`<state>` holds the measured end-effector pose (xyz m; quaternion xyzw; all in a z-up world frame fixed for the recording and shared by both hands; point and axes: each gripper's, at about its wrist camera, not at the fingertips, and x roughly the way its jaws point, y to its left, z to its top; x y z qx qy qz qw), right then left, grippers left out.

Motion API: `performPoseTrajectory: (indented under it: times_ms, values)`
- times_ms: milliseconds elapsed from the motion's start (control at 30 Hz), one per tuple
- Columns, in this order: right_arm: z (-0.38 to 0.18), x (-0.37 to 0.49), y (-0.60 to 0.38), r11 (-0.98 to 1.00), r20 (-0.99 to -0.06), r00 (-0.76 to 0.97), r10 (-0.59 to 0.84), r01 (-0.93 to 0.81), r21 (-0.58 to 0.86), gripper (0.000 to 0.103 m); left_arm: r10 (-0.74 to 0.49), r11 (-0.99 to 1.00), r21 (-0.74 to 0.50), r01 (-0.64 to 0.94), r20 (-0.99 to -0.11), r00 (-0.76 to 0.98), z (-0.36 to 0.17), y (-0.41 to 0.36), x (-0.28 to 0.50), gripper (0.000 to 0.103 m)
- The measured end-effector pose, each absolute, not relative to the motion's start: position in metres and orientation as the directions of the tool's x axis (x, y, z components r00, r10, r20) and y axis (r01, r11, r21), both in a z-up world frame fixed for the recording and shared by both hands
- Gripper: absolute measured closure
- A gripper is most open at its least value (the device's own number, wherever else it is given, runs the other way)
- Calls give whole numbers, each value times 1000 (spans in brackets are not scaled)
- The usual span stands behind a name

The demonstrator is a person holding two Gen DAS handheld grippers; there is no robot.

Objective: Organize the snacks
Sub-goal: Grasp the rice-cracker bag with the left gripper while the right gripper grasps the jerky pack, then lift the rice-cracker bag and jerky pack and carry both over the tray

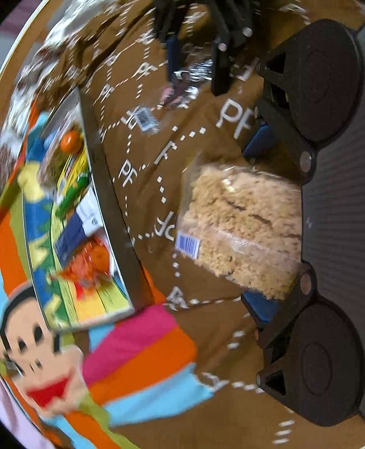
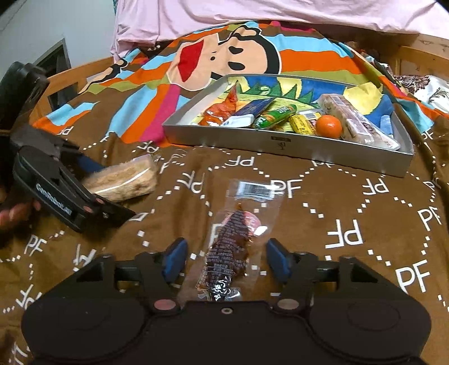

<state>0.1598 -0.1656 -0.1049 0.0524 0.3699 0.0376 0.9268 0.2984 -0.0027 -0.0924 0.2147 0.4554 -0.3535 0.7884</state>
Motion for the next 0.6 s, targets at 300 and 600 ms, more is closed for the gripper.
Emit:
performPoseTrajectory:
  times_ms: [300,600]
  values:
    - [-101,151,-169,986,-691,709,141,-41,160,53,-272,832,26,555,-852,447,-81,-10,250,21]
    - [-102,141,-170,988,-694,706,142,-58,143,52,-164,915,77,396,-826,539,-80,-17,230,20]
